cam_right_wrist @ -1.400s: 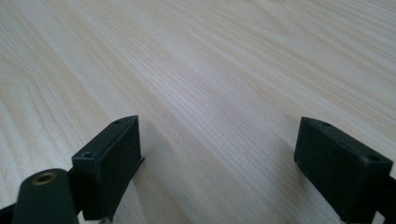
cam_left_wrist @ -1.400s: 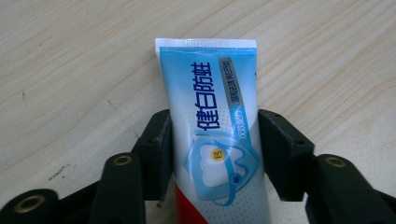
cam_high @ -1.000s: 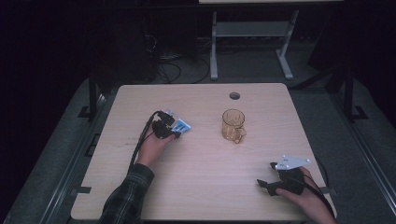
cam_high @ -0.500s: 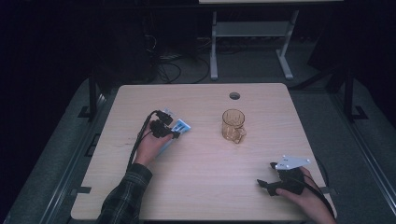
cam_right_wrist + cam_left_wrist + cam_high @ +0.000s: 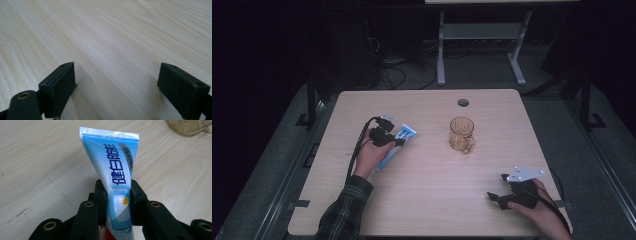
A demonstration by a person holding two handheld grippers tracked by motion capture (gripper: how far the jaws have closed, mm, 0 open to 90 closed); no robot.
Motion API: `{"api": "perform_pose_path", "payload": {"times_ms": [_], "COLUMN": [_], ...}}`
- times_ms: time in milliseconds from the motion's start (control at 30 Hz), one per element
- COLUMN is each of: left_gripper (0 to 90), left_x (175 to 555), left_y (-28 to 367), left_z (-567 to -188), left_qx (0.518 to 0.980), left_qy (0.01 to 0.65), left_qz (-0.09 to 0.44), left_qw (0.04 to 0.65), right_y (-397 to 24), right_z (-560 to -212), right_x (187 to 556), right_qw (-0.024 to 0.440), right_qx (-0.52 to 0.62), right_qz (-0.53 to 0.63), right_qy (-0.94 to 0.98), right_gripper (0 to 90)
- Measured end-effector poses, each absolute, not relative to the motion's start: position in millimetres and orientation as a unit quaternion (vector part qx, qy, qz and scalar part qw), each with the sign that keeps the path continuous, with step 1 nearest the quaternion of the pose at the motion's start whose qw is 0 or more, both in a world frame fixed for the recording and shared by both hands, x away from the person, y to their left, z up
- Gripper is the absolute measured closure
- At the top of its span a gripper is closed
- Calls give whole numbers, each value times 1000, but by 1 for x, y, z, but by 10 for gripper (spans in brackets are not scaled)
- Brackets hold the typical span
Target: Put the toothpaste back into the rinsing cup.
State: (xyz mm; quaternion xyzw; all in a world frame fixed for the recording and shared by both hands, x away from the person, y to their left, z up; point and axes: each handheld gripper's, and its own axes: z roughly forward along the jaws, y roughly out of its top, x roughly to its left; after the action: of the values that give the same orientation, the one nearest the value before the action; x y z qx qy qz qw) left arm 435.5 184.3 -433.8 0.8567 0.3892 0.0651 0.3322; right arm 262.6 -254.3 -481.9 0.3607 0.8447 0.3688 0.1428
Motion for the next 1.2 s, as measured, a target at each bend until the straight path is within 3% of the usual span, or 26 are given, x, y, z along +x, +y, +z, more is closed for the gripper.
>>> {"api": "perform_pose_path", "payload": {"times_ms": [733, 1200], "left_gripper": [726, 725], "left_x": [422, 416], "left_y": [195, 188], "left_z": [-400, -375], "left_qx": [818, 810], "left_qy": [373, 344], "left_qz": [48, 66], "left_qw": [436, 470], "right_y": [-254, -254], "right_z": [-482, -482], "right_x": [263, 263], "right_qw": [143, 143], "right_qx": [361, 361], "right_qz": [369, 369], "right_qy": [845, 845], "right_gripper": [138, 138]}}
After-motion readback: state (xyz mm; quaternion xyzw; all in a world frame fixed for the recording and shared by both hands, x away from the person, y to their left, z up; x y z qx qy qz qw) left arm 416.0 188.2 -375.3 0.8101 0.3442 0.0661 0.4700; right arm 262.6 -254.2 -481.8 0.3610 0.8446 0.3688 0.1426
